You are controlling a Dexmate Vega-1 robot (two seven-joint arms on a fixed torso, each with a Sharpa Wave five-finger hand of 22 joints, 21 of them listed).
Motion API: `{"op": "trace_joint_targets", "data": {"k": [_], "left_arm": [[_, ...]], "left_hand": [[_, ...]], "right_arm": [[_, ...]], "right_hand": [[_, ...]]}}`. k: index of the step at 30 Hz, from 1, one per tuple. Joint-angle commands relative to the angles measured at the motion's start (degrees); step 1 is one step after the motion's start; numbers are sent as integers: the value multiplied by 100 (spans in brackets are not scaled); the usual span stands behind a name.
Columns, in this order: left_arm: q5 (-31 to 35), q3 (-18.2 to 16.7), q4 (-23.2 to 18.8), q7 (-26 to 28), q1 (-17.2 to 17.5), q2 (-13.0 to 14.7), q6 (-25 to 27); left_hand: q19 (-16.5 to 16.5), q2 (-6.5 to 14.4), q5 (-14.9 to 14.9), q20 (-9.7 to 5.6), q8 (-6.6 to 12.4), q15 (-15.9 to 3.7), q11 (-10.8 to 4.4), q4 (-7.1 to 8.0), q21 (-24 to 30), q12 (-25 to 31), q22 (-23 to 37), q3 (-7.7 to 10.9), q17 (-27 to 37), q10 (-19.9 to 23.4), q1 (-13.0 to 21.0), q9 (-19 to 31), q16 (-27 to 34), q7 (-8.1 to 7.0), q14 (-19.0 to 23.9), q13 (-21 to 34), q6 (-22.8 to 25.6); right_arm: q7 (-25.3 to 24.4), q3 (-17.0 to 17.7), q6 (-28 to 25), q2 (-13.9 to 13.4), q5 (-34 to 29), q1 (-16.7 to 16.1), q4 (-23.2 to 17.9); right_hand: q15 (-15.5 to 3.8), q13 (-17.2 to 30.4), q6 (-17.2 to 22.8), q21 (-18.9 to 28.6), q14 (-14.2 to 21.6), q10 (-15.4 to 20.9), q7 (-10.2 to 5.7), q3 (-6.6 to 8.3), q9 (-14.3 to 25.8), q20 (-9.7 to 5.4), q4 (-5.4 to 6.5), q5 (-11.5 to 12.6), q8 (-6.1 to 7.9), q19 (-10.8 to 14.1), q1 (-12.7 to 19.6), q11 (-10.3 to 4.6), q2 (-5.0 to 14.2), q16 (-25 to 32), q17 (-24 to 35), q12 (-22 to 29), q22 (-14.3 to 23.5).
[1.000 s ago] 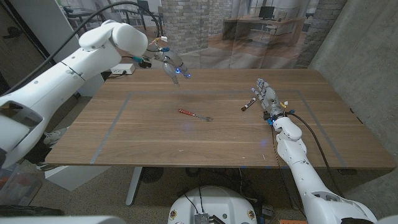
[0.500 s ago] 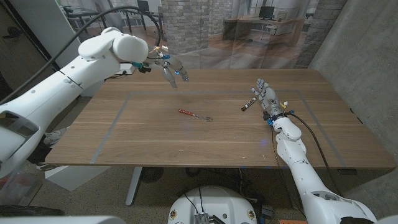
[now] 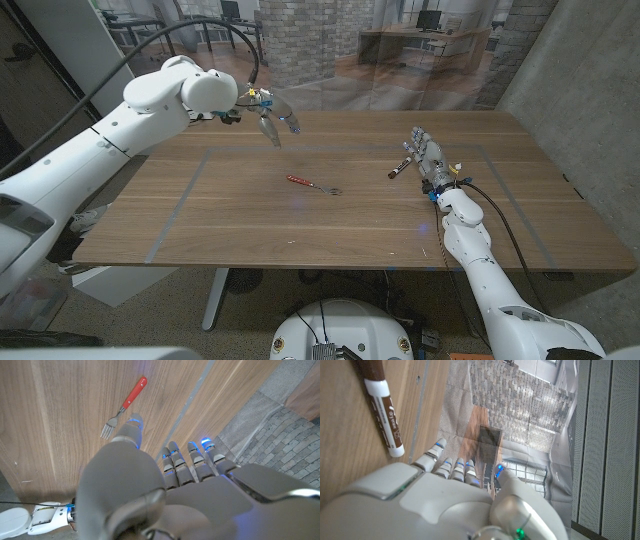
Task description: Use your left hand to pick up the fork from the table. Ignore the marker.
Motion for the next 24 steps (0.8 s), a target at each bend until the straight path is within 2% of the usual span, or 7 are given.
{"op": "trace_joint_targets", "data": {"k": [1,15,24], "left_arm": [[642,-195,-162,455,410,60,-123],[603,-350,-78,689,760,-42,-20],[694,-396,-63,990,968,-26,17]], "left_hand": [[34,61,17,15,-10,-513,27,8,-17,9,12,-36,46,14,15,20,61,17,96,32,20],[28,60,9,62,-59,-471,52,49,-39,-2,24,-180,110,-9,-68,19,91,55,97,63,-28],[46,113,26,55,-25,-513,14,47,-46,58,31,-242,149,127,-49,20,142,29,177,87,119]], "right_arm": [[-13,-13,-7,5,-2,-36,-34],[-19,-6,-39,-15,-1,-92,-124],[-26,-13,-51,-10,-9,-99,-140]], "right_hand": [[3,30,64,51,-3,49,-1,-7,14,-91,-18,29,45,32,-18,6,-15,38,8,24,27],[6,30,68,50,2,51,-1,-7,14,-86,-23,34,39,39,-22,6,-19,34,6,19,27],[2,30,71,47,4,58,-3,-7,14,-87,-26,38,37,39,-24,10,-19,31,6,19,27]]}}
